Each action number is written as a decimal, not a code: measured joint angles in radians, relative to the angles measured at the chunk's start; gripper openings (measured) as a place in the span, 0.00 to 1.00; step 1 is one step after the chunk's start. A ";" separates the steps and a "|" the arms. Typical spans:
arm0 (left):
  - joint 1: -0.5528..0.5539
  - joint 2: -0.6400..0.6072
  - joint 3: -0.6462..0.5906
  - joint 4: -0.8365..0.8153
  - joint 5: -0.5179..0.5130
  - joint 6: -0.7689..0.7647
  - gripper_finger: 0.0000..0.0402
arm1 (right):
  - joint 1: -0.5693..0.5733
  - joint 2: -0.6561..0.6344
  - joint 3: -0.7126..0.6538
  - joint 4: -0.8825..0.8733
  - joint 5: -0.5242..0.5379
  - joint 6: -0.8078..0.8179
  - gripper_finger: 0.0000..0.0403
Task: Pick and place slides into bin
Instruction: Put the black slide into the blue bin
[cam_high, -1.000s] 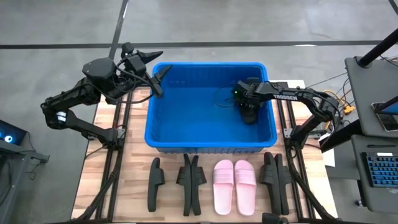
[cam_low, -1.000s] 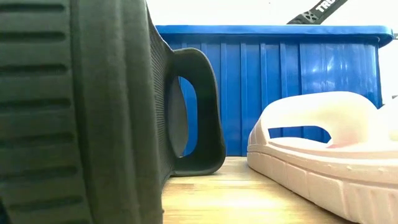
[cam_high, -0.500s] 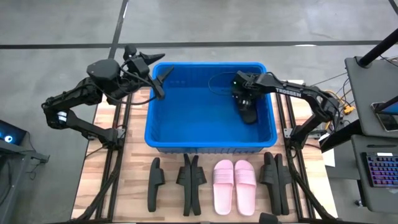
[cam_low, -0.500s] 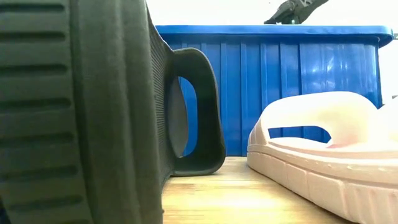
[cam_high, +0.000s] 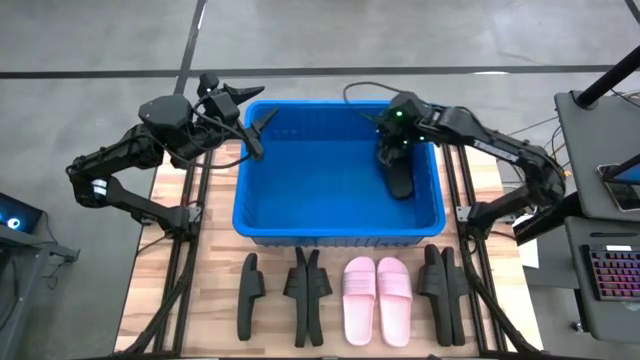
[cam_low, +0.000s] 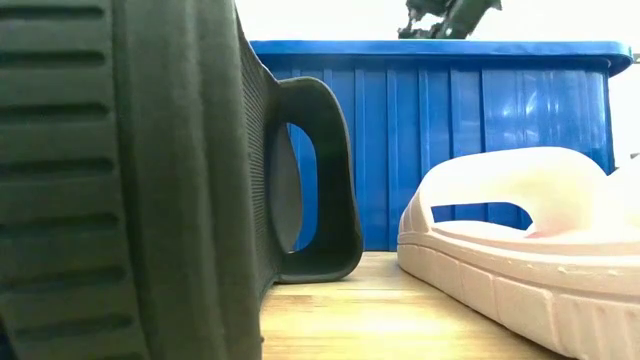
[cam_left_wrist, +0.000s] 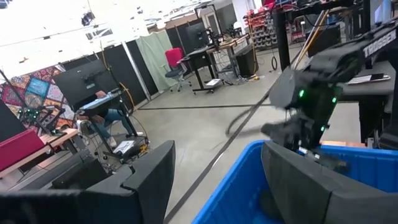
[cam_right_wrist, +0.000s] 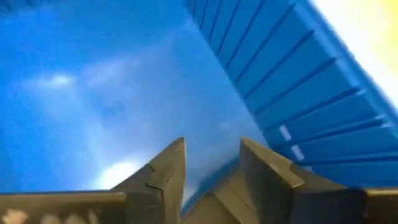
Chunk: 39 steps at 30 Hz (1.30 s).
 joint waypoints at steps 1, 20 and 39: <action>0.000 0.000 0.000 -0.001 0.000 0.000 0.56 | 0.005 -0.017 0.000 0.004 -0.002 0.011 0.31; 0.002 0.021 0.000 -0.067 0.368 -0.020 0.56 | 0.172 -0.370 -0.002 0.460 -0.021 0.113 0.02; -0.154 0.203 0.015 -0.421 0.660 -0.644 0.56 | 0.172 -0.523 -0.003 0.233 -0.017 0.163 0.02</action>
